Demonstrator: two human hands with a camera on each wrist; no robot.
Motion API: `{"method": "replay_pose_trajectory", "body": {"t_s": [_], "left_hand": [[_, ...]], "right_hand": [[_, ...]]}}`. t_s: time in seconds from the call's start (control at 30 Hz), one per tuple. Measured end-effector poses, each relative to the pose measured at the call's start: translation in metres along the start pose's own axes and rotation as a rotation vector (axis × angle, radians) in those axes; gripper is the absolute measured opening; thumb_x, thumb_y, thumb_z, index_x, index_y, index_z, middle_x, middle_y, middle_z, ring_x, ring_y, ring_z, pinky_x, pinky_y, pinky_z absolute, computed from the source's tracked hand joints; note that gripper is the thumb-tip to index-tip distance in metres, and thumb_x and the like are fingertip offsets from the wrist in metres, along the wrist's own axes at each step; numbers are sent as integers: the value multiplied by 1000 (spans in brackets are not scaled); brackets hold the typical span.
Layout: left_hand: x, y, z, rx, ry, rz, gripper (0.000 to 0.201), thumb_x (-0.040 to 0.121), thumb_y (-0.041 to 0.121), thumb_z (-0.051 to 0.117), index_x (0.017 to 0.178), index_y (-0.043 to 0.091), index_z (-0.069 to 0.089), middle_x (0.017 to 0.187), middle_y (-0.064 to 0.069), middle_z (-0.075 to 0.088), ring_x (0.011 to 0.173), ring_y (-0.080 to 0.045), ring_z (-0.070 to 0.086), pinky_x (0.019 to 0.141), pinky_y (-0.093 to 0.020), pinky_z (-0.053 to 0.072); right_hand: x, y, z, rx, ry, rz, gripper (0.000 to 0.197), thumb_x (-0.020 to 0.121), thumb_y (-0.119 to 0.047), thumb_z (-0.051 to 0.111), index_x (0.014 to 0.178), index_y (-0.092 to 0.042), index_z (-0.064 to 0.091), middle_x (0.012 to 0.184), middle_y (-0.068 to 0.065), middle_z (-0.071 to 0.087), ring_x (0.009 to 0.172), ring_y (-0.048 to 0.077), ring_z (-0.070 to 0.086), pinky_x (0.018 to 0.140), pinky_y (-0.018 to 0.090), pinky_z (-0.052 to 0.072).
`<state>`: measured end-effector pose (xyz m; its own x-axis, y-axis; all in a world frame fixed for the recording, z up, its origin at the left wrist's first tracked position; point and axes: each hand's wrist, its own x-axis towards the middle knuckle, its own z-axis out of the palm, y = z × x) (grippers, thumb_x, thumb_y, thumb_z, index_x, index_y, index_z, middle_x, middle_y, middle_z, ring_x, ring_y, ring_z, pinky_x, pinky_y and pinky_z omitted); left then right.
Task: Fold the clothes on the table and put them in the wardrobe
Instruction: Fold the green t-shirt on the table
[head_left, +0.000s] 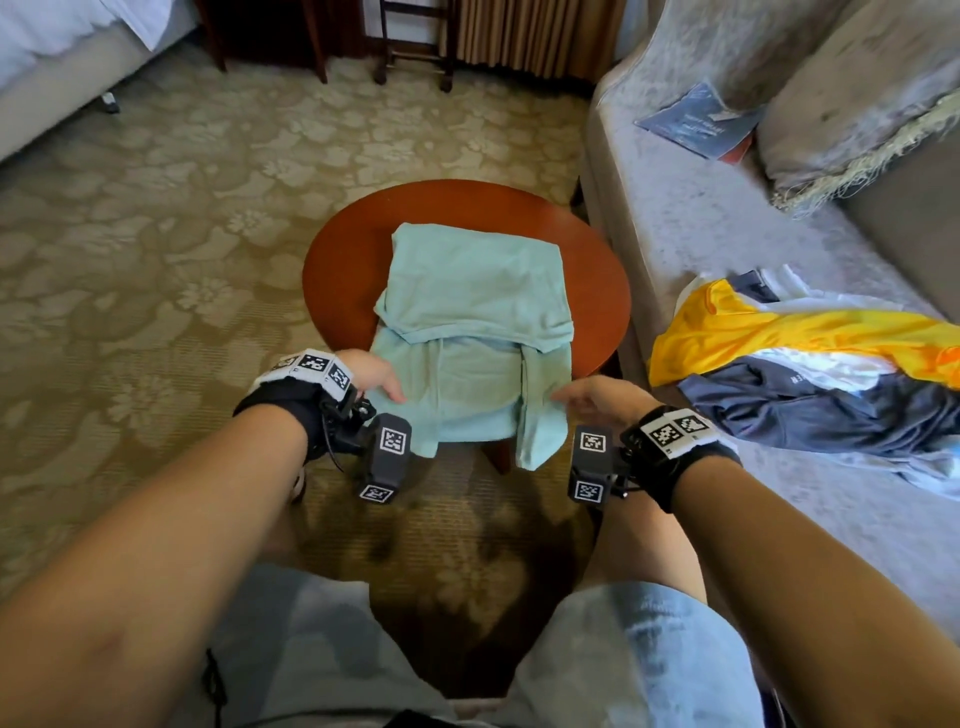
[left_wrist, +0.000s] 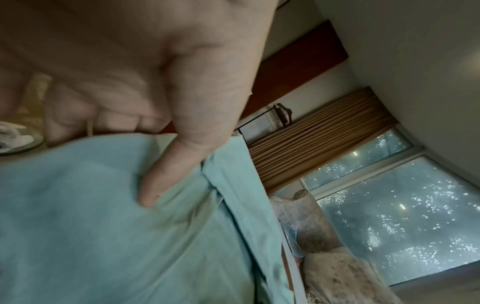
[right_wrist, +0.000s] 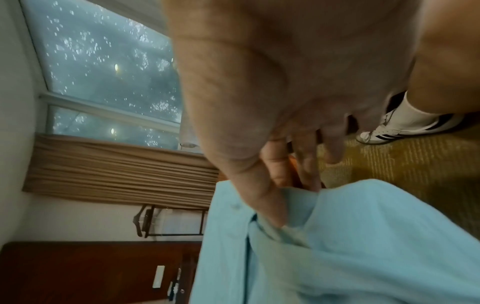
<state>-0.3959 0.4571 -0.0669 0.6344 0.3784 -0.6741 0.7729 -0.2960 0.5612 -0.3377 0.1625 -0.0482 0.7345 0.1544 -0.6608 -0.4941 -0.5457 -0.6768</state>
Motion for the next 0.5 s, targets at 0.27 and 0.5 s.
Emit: {"method": "replay_pose_trajectory", "body": {"t_s": [0.27, 0.5], "left_hand": [[-45, 18, -25, -151, -8, 118, 55, 67, 27, 80, 114, 8, 59, 109, -14, 68, 101, -33, 66, 96, -47, 51], [-83, 25, -23, -251, -90, 208, 37, 92, 24, 64, 123, 4, 56, 114, -17, 67, 103, -34, 65, 88, -47, 52]], "right_hand": [[-22, 7, -6, 268, 43, -147, 5, 95, -8, 57, 96, -8, 61, 93, 14, 66, 73, 23, 64, 57, 27, 51], [-40, -5, -16, 222, 201, -366, 10, 90, -17, 69, 86, -16, 60, 81, 5, 62, 75, 21, 59, 70, 36, 51]]}}
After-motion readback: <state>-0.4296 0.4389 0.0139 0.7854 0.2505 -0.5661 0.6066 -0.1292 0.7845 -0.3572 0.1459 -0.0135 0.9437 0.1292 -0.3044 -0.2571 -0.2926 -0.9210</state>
